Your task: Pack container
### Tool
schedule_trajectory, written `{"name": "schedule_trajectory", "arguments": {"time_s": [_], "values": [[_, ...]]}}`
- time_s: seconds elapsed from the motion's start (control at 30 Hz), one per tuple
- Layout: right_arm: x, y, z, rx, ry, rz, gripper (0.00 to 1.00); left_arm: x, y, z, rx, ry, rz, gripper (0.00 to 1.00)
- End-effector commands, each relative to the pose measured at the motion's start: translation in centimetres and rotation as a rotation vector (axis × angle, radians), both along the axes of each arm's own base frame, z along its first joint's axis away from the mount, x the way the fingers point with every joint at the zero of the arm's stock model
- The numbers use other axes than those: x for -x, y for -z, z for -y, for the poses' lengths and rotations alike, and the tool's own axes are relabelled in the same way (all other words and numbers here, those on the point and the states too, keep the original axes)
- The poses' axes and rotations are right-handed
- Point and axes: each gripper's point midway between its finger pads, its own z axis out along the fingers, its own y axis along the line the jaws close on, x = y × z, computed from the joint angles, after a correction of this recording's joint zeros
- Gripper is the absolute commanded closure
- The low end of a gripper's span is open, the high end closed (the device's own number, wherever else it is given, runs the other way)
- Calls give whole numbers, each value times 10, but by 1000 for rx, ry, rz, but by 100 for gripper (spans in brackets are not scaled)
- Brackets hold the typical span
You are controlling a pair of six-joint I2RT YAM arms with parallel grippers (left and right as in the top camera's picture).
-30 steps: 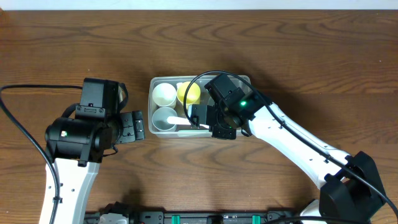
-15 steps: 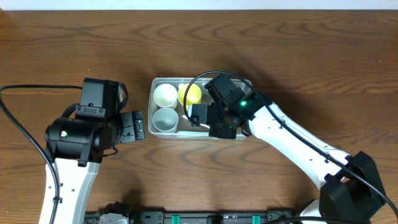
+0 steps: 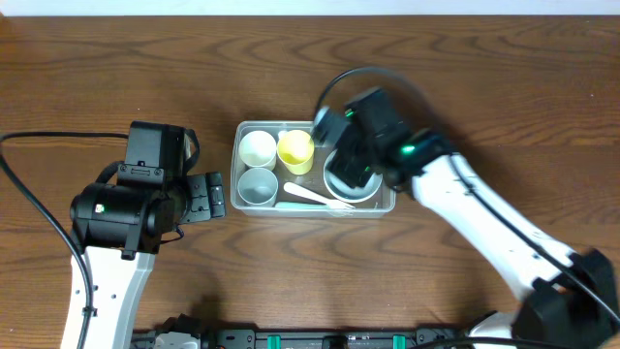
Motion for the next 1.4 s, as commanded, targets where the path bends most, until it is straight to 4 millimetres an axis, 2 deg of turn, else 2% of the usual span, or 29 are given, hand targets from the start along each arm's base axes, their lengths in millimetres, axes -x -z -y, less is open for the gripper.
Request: {"name": "schedule_trajectory", "arguments": {"time_s": [0.0, 0.03, 0.07, 0.1, 0.23, 0.33, 0.43, 0.6, 0.8, 0.9, 1.0, 1.1, 1.17, 1.37], "values": [[-24, -62, 44, -252, 375, 13, 19, -5, -2, 0, -4, 2, 16, 7], [-29, -73, 61, -282, 431, 33, 15, -9, -5, 0, -6, 11, 33, 7], [-32, -81, 75, -295, 469, 50, 9, -14, -8, 1, -7, 17, 48, 2], [-35, -87, 90, -301, 502, 66, 1, -19, -12, 2, -6, 21, 63, 1], [-34, -94, 145, -294, 635, 73, 1, -50, -28, 6, -29, 79, 107, 2], [-33, -95, 172, -282, 704, 78, 1, -75, -31, 9, -51, 125, 117, 2], [-34, -94, 197, -281, 776, 78, 1, -97, -26, 8, -67, 114, 138, 2], [-29, -86, 229, -288, 898, 34, 1, -110, -11, 10, -70, 116, 109, 2], [-1, -71, 252, -237, 1020, -59, 1, -93, -11, 15, -42, 148, 75, 2], [14, -76, 263, -202, 1097, -41, 1, -83, -21, 19, -21, 188, 121, 2], [29, -87, 265, -212, 1108, 1, 1, -70, -31, 19, -12, 192, 196, 2], [52, -95, 263, -256, 1123, 44, 1, -47, -36, 19, 9, 200, 287, 2], [67, -93, 261, -270, 1124, 63, 1, -32, -34, 20, 25, 209, 329, 2], [119, -81, 265, -309, 1169, 220, 1, 14, -16, 16, 45, 212, 425, 2]]}}
